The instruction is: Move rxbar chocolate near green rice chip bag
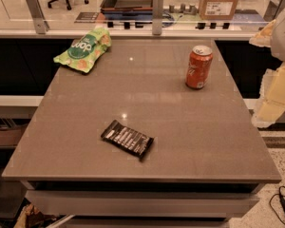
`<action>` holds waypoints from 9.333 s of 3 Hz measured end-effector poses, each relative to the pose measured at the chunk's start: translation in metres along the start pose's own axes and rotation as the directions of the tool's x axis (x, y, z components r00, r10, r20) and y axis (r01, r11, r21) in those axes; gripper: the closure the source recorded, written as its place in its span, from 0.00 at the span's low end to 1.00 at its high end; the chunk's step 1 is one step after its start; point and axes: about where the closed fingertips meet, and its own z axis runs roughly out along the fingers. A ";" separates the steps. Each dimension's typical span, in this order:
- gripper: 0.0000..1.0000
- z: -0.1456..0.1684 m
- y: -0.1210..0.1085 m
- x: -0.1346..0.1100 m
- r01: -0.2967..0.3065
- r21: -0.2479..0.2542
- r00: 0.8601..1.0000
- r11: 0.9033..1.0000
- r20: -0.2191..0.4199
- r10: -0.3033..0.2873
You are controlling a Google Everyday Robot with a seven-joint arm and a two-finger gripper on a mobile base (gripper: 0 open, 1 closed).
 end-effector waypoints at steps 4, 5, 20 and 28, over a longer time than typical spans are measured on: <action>0.00 0.056 0.023 -0.029 -0.150 -0.033 0.952 0.988 0.265 0.153; 0.00 0.079 0.036 -0.049 -0.210 -0.058 0.895 0.976 0.390 0.216; 1.00 0.157 0.083 -0.213 -0.424 -0.144 0.518 0.894 0.771 0.370; 1.00 0.143 -0.187 -0.299 -0.464 0.139 0.614 0.875 0.763 0.204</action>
Offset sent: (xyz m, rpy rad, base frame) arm 0.0066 0.0326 -0.0378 0.1723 -0.0099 -0.0211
